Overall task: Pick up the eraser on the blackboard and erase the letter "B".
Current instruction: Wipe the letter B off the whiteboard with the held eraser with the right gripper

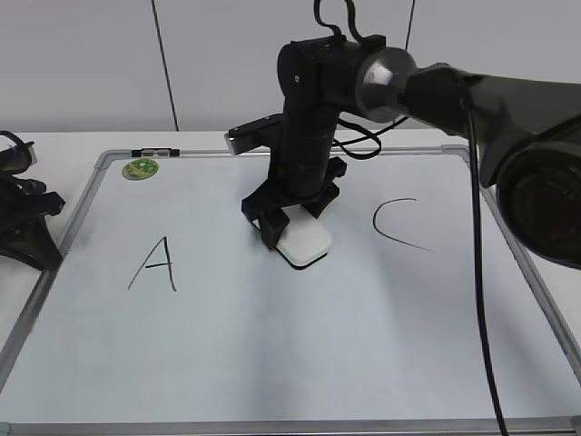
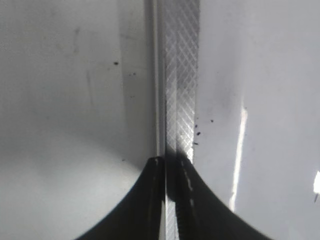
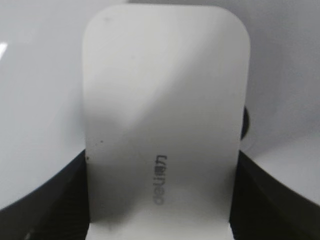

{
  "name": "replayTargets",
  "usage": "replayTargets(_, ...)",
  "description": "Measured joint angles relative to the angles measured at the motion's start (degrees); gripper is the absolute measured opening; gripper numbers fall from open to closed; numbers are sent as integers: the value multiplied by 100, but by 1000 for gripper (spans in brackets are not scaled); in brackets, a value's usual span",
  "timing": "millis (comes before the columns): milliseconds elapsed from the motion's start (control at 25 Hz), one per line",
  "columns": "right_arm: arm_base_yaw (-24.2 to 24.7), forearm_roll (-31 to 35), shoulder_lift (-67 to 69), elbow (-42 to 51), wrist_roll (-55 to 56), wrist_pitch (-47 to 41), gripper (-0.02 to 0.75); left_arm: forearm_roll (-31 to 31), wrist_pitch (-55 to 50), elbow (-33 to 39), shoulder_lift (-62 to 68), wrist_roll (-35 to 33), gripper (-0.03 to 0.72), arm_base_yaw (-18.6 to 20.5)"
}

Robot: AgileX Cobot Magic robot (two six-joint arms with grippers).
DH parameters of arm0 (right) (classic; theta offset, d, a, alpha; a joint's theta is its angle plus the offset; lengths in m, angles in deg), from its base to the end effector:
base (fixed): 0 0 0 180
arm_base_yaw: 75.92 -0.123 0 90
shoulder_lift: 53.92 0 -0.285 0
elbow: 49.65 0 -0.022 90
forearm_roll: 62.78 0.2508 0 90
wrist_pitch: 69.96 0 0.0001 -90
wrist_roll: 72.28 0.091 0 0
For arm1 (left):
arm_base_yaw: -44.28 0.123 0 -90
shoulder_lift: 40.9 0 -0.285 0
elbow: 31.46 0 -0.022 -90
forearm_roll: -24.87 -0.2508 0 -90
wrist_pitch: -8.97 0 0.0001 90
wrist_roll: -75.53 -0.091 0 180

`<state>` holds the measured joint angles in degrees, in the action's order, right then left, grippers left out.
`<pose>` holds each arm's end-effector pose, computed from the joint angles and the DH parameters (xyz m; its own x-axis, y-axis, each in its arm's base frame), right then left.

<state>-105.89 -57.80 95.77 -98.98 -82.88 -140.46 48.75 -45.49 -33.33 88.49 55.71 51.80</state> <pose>0.4391 0.2618 0.1538 -0.7657 -0.6202 -0.1706 -0.6358 0.7699 0.0549 0.3943 0.0218 0.1221 -0.9983 -0.0423 -0.0392 -0.0272 0.9446 -0.3272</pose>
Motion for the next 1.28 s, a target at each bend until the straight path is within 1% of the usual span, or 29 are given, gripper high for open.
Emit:
replayTargets(320, -388, -72, 0, 0, -8, 0, 524, 0, 0, 0, 0, 0, 32, 0)
replayTargets(440, -428, -250, 0, 0, -8, 0, 524, 0, 0, 0, 0, 0, 32, 0)
replayTargets(560, -428, -590, 0, 0, -8, -14, 524, 0, 0, 0, 0, 0, 32, 0)
replayTargets(920, -134, -1021, 0, 0, 93, -14, 524, 0, 0, 0, 0, 0, 32, 0)
replayTargets(1280, 251, -1000, 33, -37, 129, -23, 524, 0, 0, 0, 0, 0, 32, 0)
